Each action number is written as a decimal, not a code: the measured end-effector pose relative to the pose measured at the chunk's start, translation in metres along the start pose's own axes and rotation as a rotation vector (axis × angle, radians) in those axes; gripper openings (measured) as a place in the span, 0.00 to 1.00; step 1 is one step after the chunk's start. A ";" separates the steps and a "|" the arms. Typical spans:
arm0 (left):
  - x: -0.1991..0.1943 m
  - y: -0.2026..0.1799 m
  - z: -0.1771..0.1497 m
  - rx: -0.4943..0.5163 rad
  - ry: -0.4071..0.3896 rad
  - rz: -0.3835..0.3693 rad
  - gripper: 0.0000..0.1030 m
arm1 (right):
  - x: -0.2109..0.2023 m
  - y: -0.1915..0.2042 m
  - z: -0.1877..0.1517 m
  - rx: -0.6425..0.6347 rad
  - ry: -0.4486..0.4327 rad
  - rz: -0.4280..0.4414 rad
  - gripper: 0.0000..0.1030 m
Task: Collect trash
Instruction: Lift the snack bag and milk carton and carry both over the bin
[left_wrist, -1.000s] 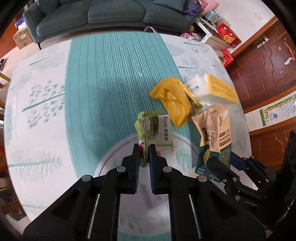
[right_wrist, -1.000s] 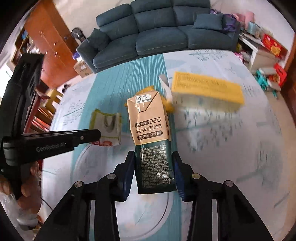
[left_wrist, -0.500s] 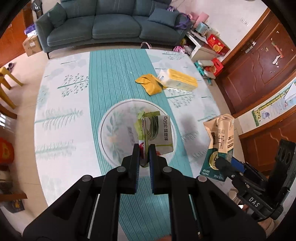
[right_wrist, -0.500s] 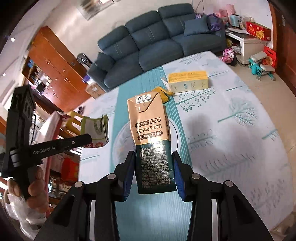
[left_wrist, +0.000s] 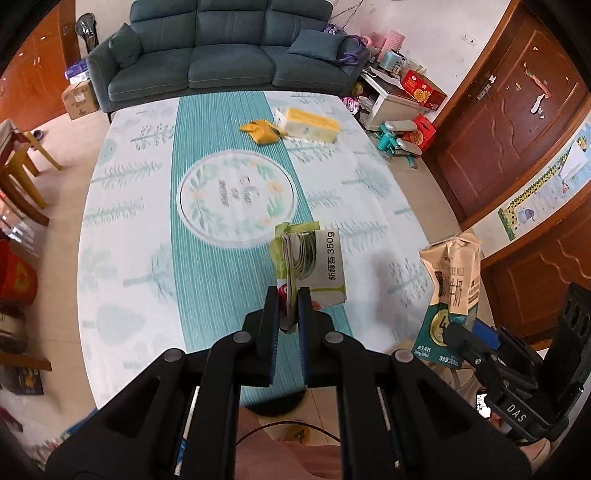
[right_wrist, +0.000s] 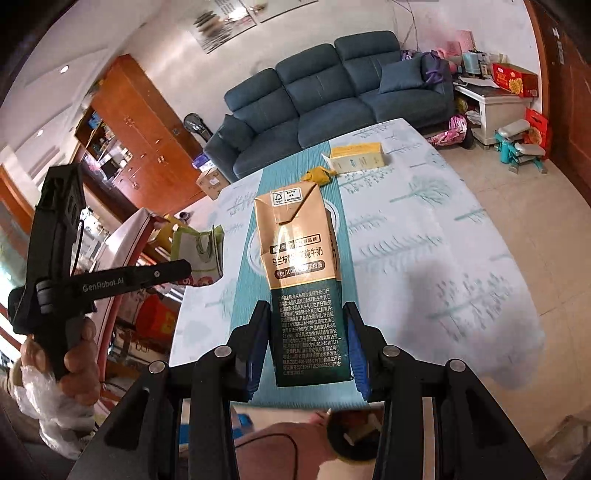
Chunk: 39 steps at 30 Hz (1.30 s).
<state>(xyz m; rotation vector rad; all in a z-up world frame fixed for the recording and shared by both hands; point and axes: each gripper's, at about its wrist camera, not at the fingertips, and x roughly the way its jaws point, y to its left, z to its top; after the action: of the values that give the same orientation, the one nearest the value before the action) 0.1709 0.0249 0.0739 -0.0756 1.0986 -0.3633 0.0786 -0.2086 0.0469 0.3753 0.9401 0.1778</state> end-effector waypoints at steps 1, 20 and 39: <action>-0.004 -0.006 -0.012 -0.001 0.000 0.007 0.06 | -0.010 -0.003 -0.012 -0.001 -0.001 0.006 0.38; -0.041 -0.069 -0.180 0.051 0.126 0.152 0.06 | -0.094 -0.031 -0.167 0.066 0.091 0.102 0.38; 0.114 -0.034 -0.264 0.100 0.346 0.157 0.06 | 0.037 -0.078 -0.288 0.224 0.311 -0.049 0.38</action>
<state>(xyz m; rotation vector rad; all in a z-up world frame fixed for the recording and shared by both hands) -0.0245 -0.0128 -0.1362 0.1670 1.4164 -0.2953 -0.1350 -0.2009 -0.1642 0.5409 1.2802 0.0866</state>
